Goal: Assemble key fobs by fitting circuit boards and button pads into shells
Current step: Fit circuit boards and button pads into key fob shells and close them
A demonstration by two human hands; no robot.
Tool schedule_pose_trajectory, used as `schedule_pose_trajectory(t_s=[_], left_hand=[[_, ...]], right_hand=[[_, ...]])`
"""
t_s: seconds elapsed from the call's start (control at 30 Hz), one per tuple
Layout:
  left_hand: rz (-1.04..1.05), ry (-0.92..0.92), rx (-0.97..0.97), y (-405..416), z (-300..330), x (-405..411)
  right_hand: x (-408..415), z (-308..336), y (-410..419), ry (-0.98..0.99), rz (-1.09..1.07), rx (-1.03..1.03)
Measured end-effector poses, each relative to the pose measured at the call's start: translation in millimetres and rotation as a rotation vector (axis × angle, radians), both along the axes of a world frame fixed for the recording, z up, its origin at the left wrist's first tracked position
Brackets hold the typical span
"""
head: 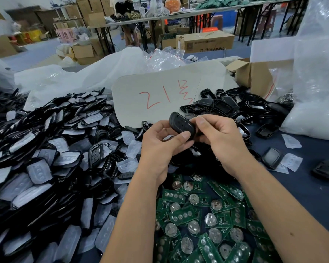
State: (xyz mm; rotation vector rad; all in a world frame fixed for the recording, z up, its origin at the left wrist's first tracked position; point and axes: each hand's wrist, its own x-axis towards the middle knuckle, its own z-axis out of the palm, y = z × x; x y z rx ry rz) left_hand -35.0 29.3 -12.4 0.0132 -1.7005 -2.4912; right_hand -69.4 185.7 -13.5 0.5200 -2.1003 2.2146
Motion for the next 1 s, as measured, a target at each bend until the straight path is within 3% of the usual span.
schedule_pose_trajectory(t_s=[0.47,1.0], left_hand=[[-0.072,0.003,0.072,0.3,1.7,1.0],[-0.116,0.028,0.071,1.2,2.7,1.2]], right_hand=[[-1.2,-1.0,0.3,0.037,-0.041,0.056],[-3.1,-2.6,3.9,-0.037,0.04,-0.032]])
